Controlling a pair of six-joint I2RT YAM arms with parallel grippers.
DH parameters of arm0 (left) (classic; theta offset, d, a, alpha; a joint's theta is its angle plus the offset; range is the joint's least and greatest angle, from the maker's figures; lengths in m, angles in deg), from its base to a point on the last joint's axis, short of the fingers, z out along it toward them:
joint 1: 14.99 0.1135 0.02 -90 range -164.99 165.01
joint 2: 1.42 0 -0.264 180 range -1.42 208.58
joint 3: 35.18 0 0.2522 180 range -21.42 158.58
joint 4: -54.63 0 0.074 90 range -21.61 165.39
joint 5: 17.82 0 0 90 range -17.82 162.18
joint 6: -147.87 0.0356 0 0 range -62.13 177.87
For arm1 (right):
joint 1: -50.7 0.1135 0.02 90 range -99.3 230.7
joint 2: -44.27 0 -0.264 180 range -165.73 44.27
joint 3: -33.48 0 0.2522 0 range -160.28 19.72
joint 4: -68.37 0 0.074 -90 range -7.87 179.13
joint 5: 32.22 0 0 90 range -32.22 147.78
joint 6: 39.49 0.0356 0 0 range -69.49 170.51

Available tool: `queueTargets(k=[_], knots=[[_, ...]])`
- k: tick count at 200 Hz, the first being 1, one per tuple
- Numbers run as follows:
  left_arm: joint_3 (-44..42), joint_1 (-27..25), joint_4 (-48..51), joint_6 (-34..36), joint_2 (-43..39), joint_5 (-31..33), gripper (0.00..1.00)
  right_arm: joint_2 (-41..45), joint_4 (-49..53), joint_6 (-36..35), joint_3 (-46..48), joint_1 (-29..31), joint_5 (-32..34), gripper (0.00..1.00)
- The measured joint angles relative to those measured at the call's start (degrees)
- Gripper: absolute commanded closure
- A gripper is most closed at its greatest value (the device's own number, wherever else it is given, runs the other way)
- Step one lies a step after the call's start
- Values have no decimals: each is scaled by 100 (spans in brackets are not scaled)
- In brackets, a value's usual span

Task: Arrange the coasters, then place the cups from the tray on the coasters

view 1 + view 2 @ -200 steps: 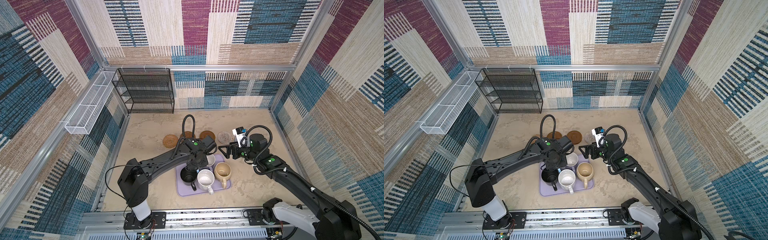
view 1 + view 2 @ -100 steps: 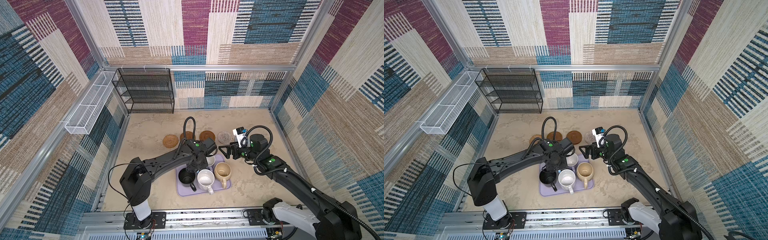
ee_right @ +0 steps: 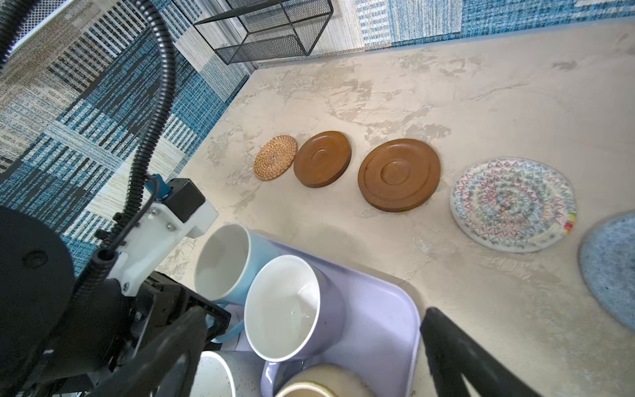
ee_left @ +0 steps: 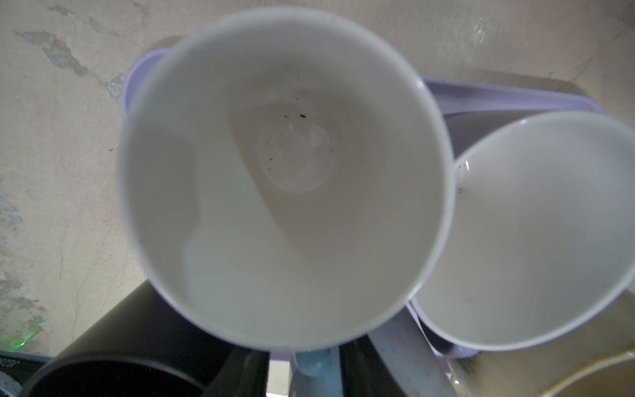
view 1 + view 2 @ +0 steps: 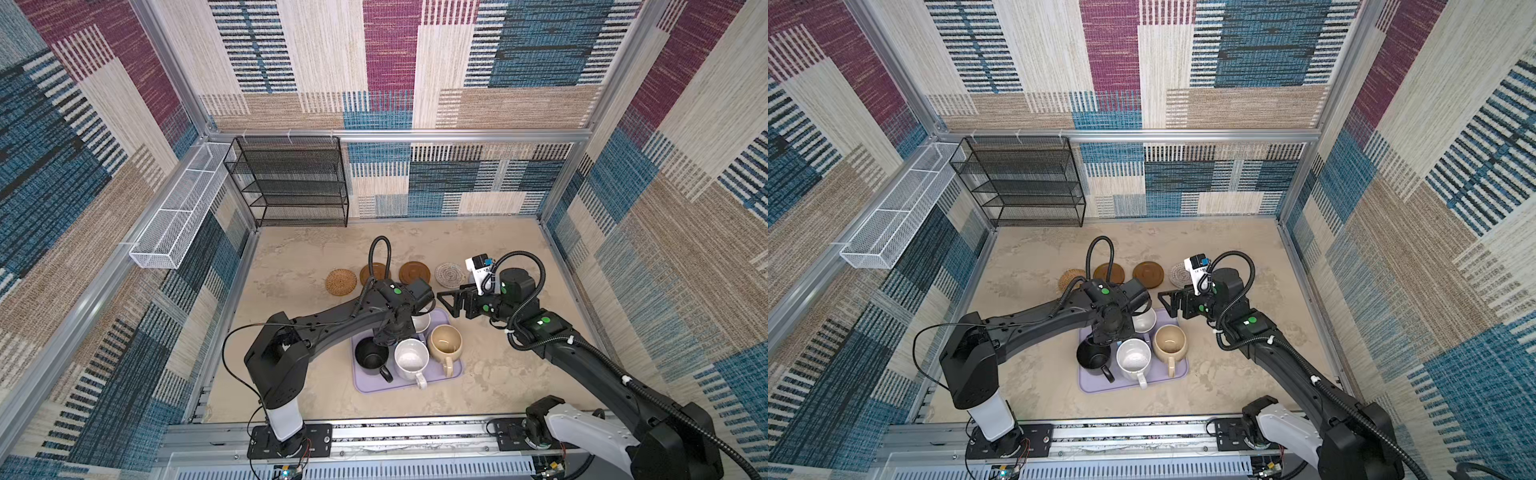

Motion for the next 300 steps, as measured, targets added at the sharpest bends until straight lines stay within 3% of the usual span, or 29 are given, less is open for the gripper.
queueTargets(k=[54, 73, 88, 209, 272, 300], knots=[[70, 0, 11, 2, 131, 4, 72, -2, 2, 0, 4, 0, 2, 0], [70, 0, 9, 2, 144, 7, 80, -7, 0, 0, 4, 0, 2, 0], [70, 2, 63, 7, 144, 48, 100, -11, 2, 0, 4, 2, 4, 0], [-48, 0, 52, 59, -466, 321, 100, -33, -46, -4, 31, 2, -120, 0], [221, 138, 162, 800, -938, 774, 100, -33, -157, -61, 44, 48, -485, 0], [466, 369, 269, 1523, -1139, 809, 100, -26, -155, -133, -103, 260, -597, 0]])
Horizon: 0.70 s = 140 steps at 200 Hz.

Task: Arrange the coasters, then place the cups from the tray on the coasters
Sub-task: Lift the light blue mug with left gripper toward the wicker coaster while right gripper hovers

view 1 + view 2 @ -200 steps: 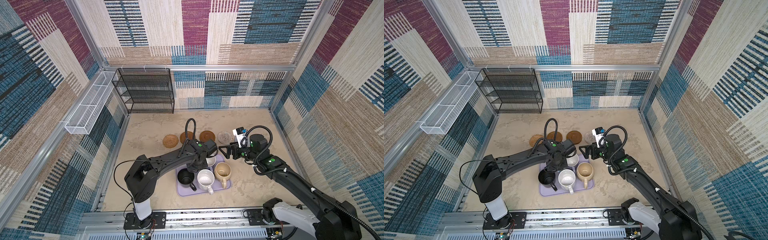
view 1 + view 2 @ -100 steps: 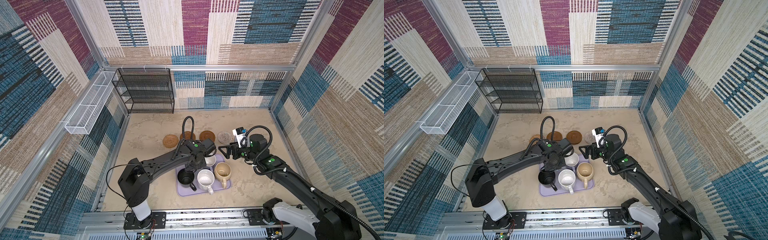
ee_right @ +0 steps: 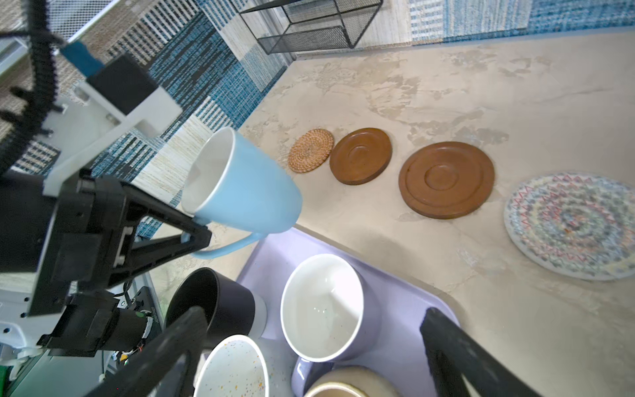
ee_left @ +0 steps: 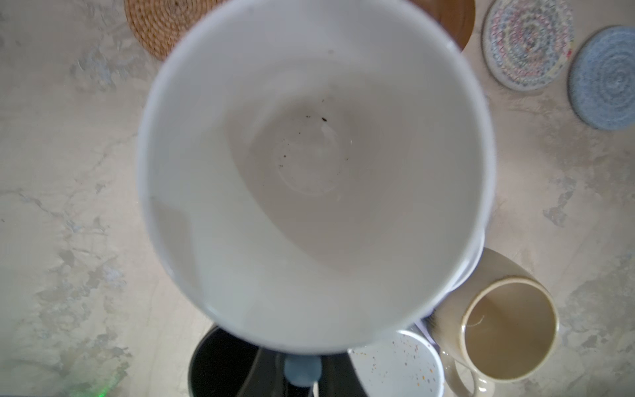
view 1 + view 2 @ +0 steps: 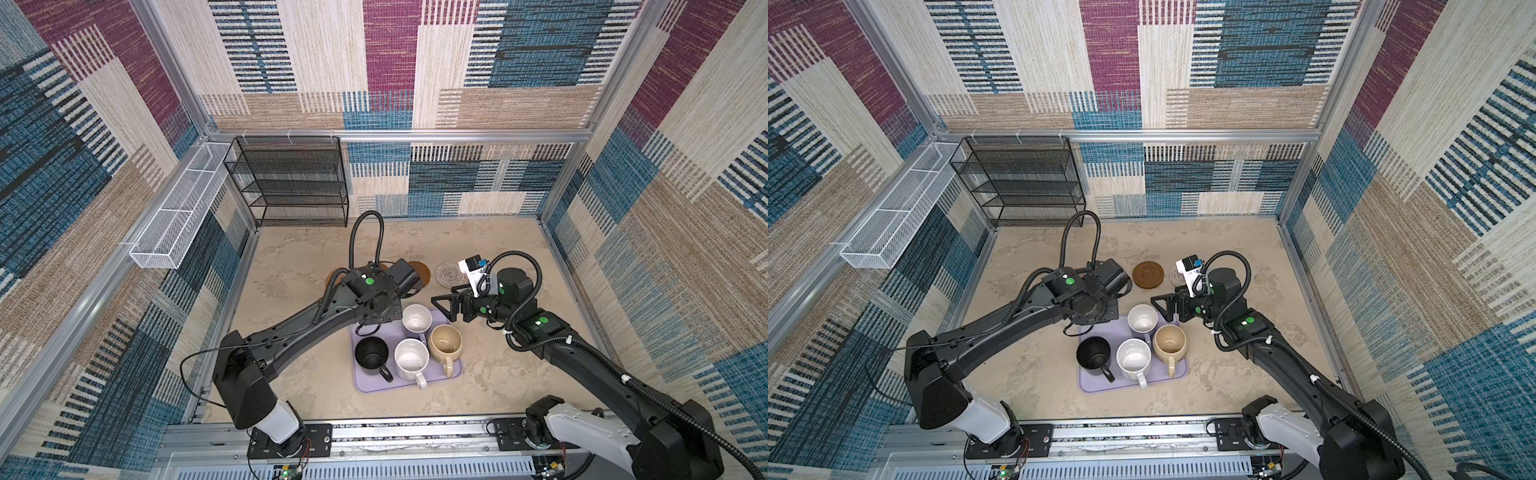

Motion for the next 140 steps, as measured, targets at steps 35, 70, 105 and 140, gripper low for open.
queueTargets(k=[35, 70, 105, 140], knots=[[162, 297, 35, 876, -490, 278, 100, -94, -55, -81, -299, 400, -96, 0], [170, 756, 31, 1569, -739, 212, 100, -560, -195, -61, -739, 647, -125, 0], [170, 1394, 0, 2142, -632, -92, 100, -1163, -365, -59, -1259, 804, -138, 0], [188, 2094, -330, 2658, -262, -461, 100, -1947, -533, -59, -1742, 861, -149, 0]])
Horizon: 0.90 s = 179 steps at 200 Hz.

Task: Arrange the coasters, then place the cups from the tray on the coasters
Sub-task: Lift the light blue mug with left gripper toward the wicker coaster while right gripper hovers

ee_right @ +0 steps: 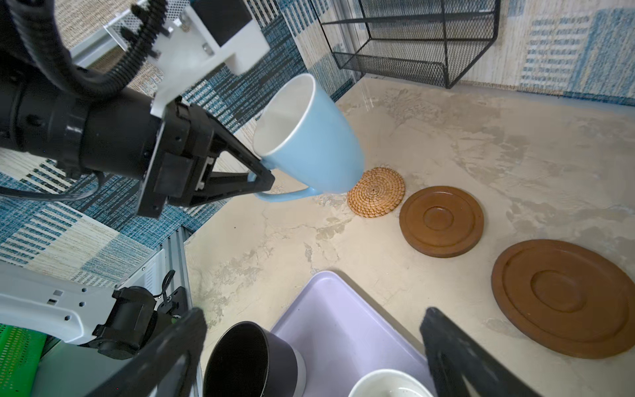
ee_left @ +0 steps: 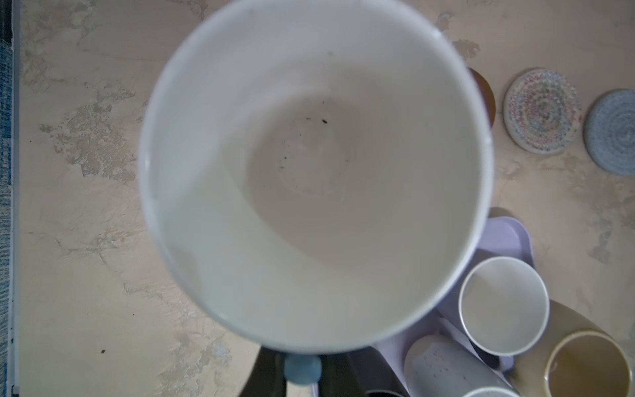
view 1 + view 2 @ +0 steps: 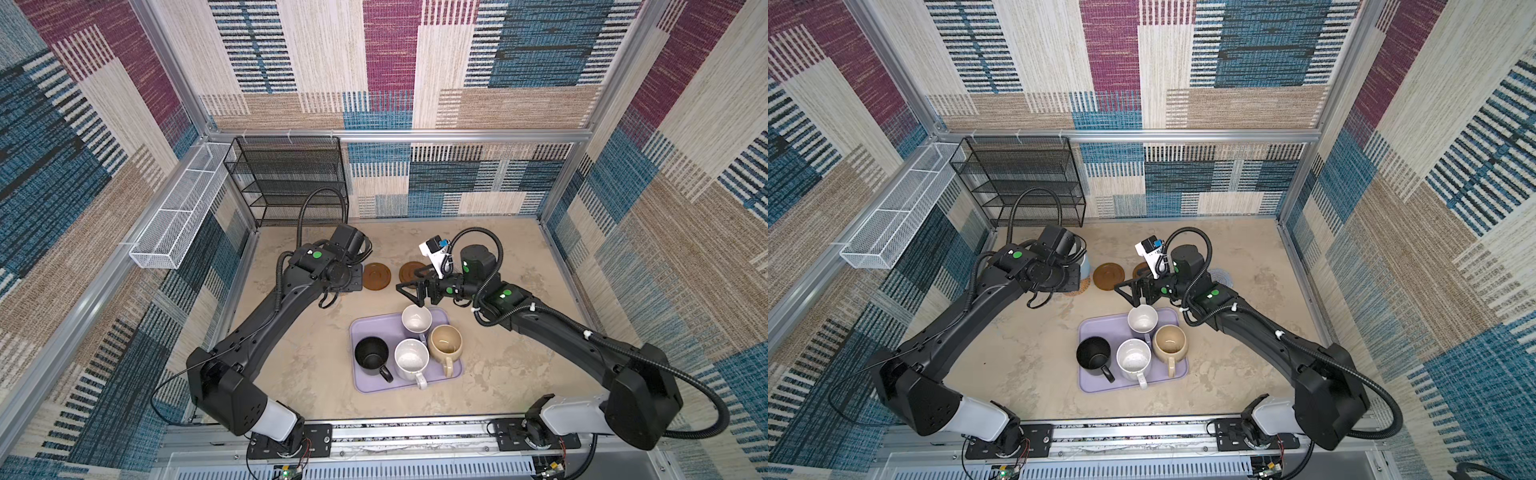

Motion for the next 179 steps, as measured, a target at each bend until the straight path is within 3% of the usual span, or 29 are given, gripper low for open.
queueTargets(k=[50, 109, 179], knots=[[426, 562, -107, 275, 981, -212, 100, -957, 101, -4, -822, 4, 70, 0], [708, 809, -92, 286, 1792, -254, 100, -1429, 337, -186, -1244, 4, 411, 0], [846, 949, -59, 267, 2100, -166, 100, -1615, 516, -498, -1268, 4, 605, 0]])
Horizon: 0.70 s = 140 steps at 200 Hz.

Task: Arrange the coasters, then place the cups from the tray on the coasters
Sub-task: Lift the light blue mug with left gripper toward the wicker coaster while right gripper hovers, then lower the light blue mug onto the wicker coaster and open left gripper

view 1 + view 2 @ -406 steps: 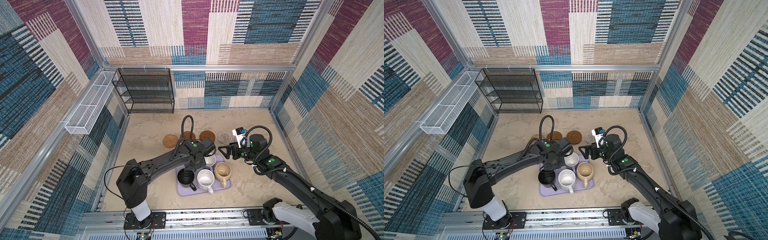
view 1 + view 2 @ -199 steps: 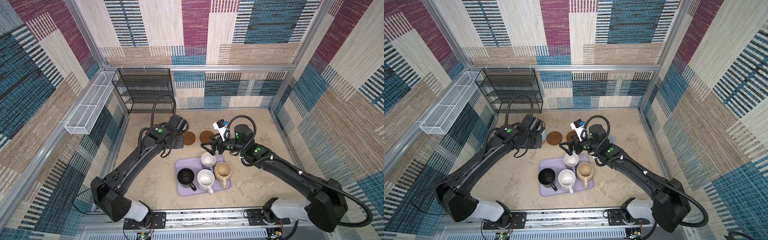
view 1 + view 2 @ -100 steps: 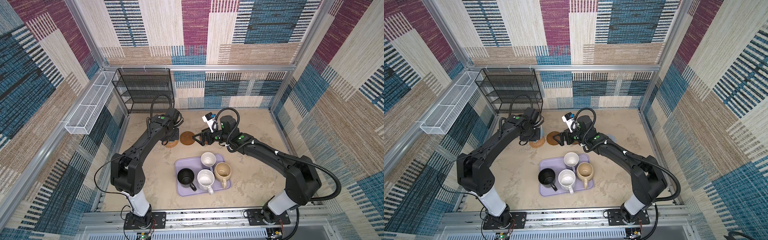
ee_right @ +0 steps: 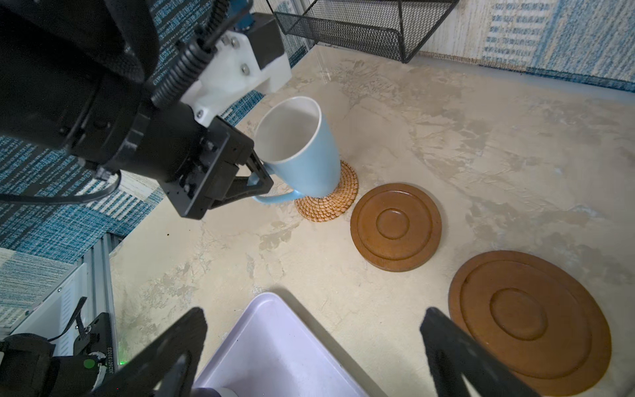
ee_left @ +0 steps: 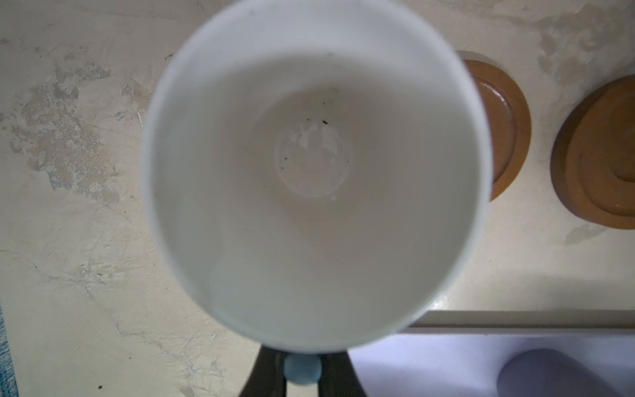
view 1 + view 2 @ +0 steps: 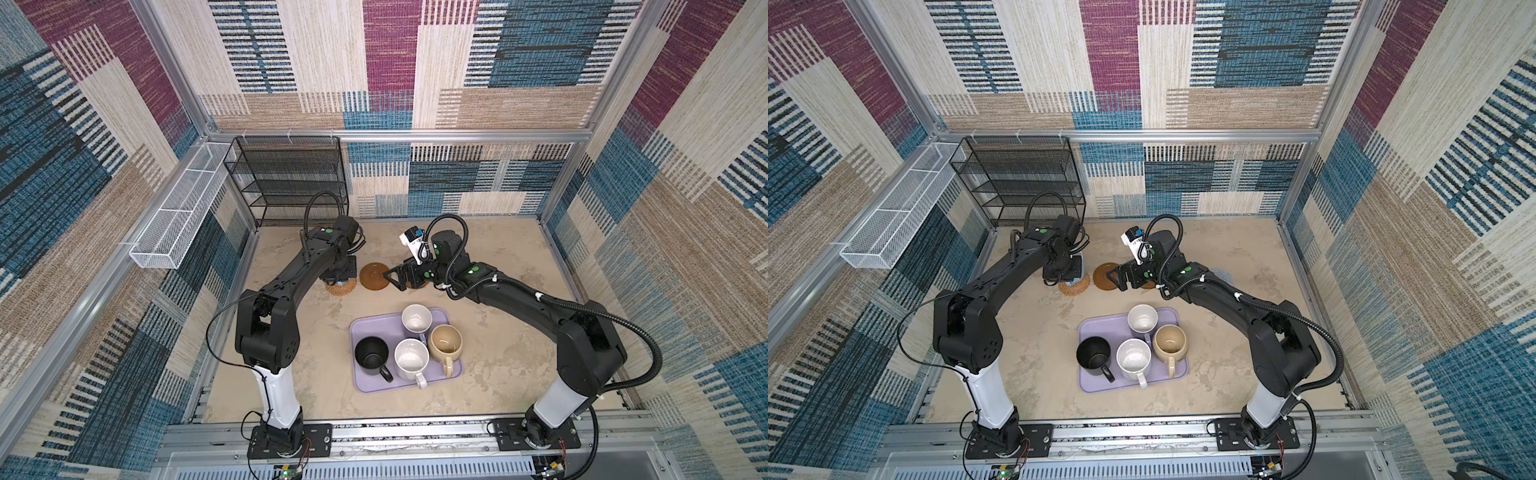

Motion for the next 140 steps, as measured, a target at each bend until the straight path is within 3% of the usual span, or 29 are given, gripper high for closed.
queueTargets(k=[124, 140], knots=[[22, 92, 11, -155, 422, 37, 100, 76, -2, -125, 201, 0, 282, 0], [22, 114, -4, -168, 422, -44, 95, 83, 0, -125, 212, 0, 280, 0]])
